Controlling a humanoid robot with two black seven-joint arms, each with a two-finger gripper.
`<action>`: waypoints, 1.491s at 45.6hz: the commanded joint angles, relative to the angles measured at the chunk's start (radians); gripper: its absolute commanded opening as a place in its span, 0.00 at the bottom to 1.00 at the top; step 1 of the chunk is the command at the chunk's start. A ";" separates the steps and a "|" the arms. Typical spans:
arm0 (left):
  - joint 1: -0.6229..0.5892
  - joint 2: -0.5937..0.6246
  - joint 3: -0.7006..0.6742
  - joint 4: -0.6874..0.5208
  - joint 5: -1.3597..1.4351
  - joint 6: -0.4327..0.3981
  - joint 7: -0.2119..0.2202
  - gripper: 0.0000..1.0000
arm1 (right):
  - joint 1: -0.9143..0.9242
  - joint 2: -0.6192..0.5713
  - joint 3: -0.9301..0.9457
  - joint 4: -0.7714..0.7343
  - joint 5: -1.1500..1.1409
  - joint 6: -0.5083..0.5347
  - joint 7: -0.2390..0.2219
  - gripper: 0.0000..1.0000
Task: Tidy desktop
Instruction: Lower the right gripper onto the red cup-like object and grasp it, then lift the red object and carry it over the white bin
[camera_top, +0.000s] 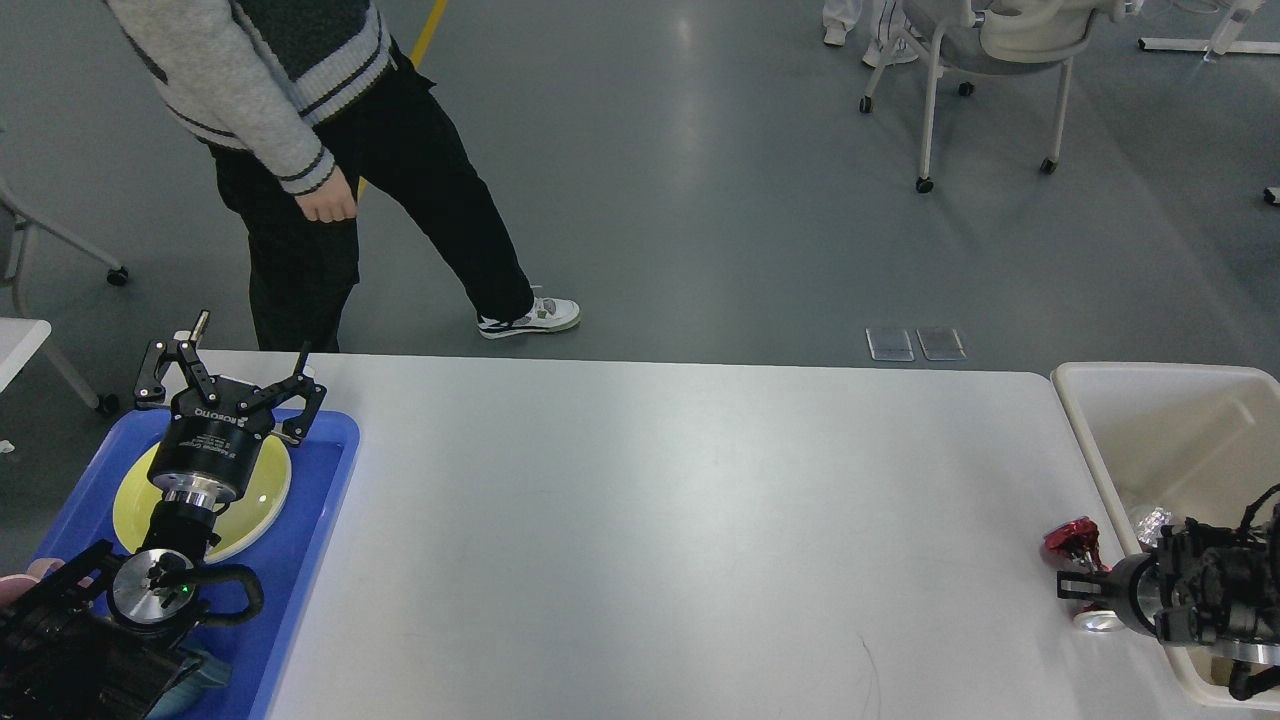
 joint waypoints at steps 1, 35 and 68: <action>0.000 0.000 0.000 0.000 0.000 0.000 0.000 0.97 | 0.009 -0.004 0.001 0.006 0.002 -0.004 -0.002 0.00; 0.000 0.000 0.000 -0.001 0.001 0.000 0.000 0.97 | 0.879 -0.084 0.075 0.495 0.011 0.642 0.083 0.00; 0.000 0.000 0.000 0.000 0.000 0.000 0.000 0.97 | 0.092 -0.171 0.042 -0.343 0.127 0.415 0.069 0.00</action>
